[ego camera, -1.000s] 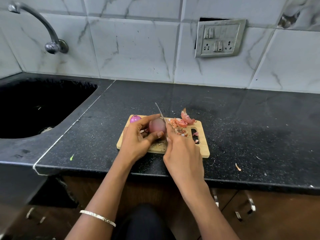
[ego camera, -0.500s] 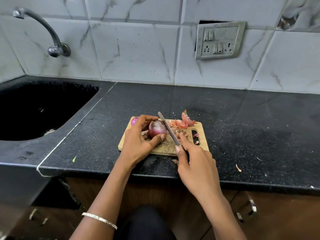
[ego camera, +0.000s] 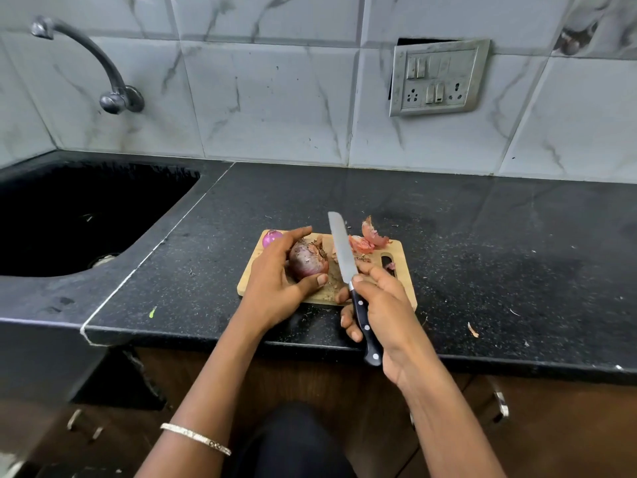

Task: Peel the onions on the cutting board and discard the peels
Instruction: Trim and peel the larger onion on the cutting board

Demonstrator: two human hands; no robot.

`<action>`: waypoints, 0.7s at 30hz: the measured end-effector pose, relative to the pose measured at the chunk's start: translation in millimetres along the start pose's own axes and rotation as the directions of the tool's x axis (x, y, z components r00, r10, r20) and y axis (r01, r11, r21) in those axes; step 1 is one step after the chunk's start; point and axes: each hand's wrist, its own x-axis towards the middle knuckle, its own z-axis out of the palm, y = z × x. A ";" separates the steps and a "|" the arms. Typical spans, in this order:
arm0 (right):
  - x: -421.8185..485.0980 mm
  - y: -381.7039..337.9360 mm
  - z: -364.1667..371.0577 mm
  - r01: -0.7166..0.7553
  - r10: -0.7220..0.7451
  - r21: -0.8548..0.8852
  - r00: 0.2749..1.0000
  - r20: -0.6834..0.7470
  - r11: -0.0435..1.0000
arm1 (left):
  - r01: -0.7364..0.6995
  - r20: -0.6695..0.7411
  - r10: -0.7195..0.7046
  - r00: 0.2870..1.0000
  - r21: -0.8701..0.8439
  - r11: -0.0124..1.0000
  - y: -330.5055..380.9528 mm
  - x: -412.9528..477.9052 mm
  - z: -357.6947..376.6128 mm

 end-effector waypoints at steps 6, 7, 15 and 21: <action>-0.7 2.3 11.1 0.000 -0.002 0.028 0.997 0.073 1.000 | 0.009 -0.021 -0.009 1.000 -0.004 1.000 -2.5 -5.2 -3.5; -1.1 3.2 12.5 0.006 -0.008 0.027 0.997 0.072 1.000 | 0.022 -0.022 -0.022 1.000 -0.019 1.000 -3.0 -5.4 -4.2; -2.1 9.4 18.0 0.056 -0.055 -0.016 0.997 0.049 0.998 | 0.123 0.011 -0.122 0.992 -0.161 0.979 0.2 -5.2 -8.2; -0.6 12.9 20.8 0.068 -0.067 -0.029 0.997 0.031 0.997 | 0.127 0.012 -0.127 0.992 -0.190 0.974 -4.4 -4.6 -7.0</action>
